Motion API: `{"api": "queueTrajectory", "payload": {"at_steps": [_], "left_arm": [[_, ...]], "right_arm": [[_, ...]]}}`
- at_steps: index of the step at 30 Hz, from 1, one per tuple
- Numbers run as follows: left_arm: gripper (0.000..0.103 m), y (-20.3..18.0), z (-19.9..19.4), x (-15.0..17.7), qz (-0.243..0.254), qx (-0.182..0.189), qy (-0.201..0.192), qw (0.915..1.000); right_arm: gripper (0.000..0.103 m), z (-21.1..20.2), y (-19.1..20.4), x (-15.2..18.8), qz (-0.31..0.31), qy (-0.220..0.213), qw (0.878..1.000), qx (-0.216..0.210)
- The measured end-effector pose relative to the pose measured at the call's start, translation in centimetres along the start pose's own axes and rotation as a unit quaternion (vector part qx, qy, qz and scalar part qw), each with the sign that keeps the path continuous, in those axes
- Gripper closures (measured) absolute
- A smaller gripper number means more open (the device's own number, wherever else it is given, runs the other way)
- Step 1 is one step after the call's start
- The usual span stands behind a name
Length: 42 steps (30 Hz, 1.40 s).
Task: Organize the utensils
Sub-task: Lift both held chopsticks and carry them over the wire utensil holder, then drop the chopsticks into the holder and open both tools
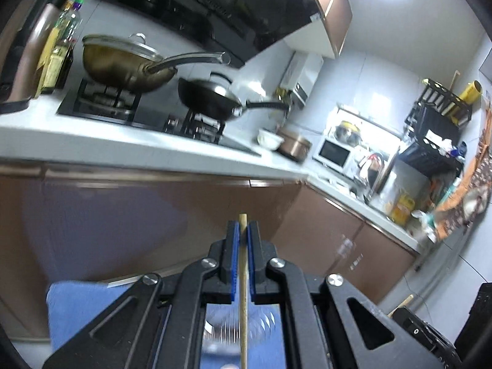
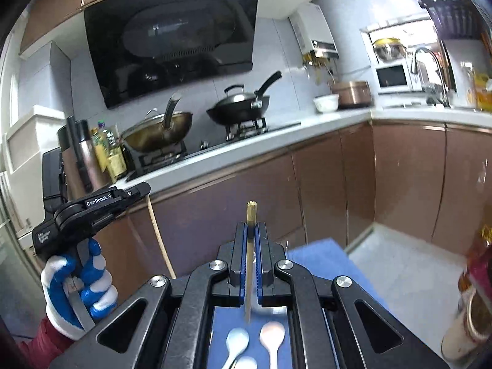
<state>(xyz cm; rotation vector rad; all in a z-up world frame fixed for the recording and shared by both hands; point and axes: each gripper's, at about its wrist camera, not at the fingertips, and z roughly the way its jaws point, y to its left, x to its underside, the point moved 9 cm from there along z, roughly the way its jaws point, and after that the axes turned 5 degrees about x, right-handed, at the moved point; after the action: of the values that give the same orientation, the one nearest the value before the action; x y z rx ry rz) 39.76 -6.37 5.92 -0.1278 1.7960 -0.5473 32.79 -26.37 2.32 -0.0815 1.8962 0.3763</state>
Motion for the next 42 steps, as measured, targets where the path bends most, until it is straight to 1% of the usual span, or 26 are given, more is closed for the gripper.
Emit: {"api": "queueTrajectory", "payload": {"at_steps": [2, 5, 8, 11, 15, 17, 21, 25, 26, 27, 28, 29, 30, 31, 32, 35, 38, 39, 41, 42], "left_arm": [[0.098, 0.1, 2.2, -0.4, 0.004, -0.005, -0.008, 1.0], [0.098, 0.7, 5.9, 0.1, 0.012, -0.023, -0.018, 0.9995], [0.098, 2.0, 8.8, 1.5, 0.016, -0.04, -0.021, 0.9988], [0.098, 3.2, 11.4, 3.8, 0.018, -0.05, -0.02, 0.9984], [0.098, 3.7, 13.3, 6.3, 0.037, -0.062, -0.027, 0.997], [0.098, 3.8, 14.0, 7.8, 0.056, -0.07, -0.031, 0.9955], [0.098, 4.9, 15.0, 10.4, 0.061, -0.08, -0.018, 0.9947], [0.097, 5.2, 15.3, 12.1, 0.058, -0.075, 0.0, 0.9955], [0.096, 5.2, 15.2, 12.3, 0.058, -0.071, 0.006, 0.9958], [0.092, 5.1, 15.1, 12.4, 0.058, -0.067, 0.012, 0.996], [0.088, 5.0, 14.9, 12.3, 0.057, -0.062, 0.016, 0.9963], [0.076, 4.8, 14.6, 12.2, 0.058, -0.056, 0.019, 0.9966], [0.068, 4.6, 14.1, 12.0, 0.06, -0.052, 0.023, 0.9966], [0.067, 4.4, 13.6, 11.6, 0.063, -0.051, 0.023, 0.9965], [0.066, 4.1, 12.6, 11.0, 0.072, -0.052, 0.019, 0.9959], [0.064, 3.1, 9.7, 9.2, 0.095, -0.051, 0.004, 0.9941], [0.061, 1.5, 5.5, 6.3, 0.121, -0.047, -0.031, 0.991], [0.06, 0.9, 3.5, 5.2, 0.132, -0.047, -0.046, 0.9891], [0.057, 0.0, 0.6, 3.4, 0.146, -0.047, -0.063, 0.9862], [0.053, -0.3, -1.5, 2.5, 0.152, -0.049, -0.069, 0.9847]], "right_arm": [[0.098, 2.3, -0.3, -1.1, -0.006, -0.008, 1.0, 0.003], [0.098, 5.6, -1.1, -1.8, -0.012, -0.015, 1.0, 0.012], [0.098, 8.7, -2.0, -1.3, -0.017, -0.015, 1.0, 0.022], [0.098, 11.7, -3.0, 0.0, -0.016, -0.009, 0.999, 0.034], [0.098, 14.5, -3.8, 2.6, -0.021, -0.003, 0.999, 0.048], [0.098, 15.5, -4.1, 4.1, -0.02, 0.003, 0.998, 0.052], [0.098, 16.9, -4.4, 6.6, -0.021, 0.02, 0.998, 0.061], [0.097, 17.1, -4.6, 8.1, -0.013, 0.037, 0.998, 0.059], [0.097, 17.0, -4.7, 8.1, -0.011, 0.038, 0.997, 0.06], [0.096, 16.9, -4.8, 8.1, -0.01, 0.04, 0.997, 0.06], [0.092, 16.6, -4.8, 8.0, -0.009, 0.04, 0.997, 0.061], [0.084, 16.2, -4.8, 7.8, -0.007, 0.038, 0.997, 0.062], [0.08, 15.8, -4.7, 7.5, -0.006, 0.036, 0.997, 0.062], [0.073, 15.4, -4.7, 7.1, -0.004, 0.032, 0.998, 0.063], [0.071, 14.5, -4.6, 6.5, -0.003, 0.026, 0.998, 0.063], [0.069, 11.9, -4.1, 4.7, -0.006, 0.008, 0.998, 0.067], [0.065, 8.5, -3.5, 2.8, -0.016, -0.012, 0.997, 0.079], [0.063, 7.0, -3.3, 2.0, -0.018, -0.022, 0.996, 0.082], [0.052, 3.8, -2.7, 0.6, -0.022, -0.042, 0.995, 0.087], [0.05, 2.1, -2.5, 0.0, -0.024, -0.053, 0.994, 0.091]]}}
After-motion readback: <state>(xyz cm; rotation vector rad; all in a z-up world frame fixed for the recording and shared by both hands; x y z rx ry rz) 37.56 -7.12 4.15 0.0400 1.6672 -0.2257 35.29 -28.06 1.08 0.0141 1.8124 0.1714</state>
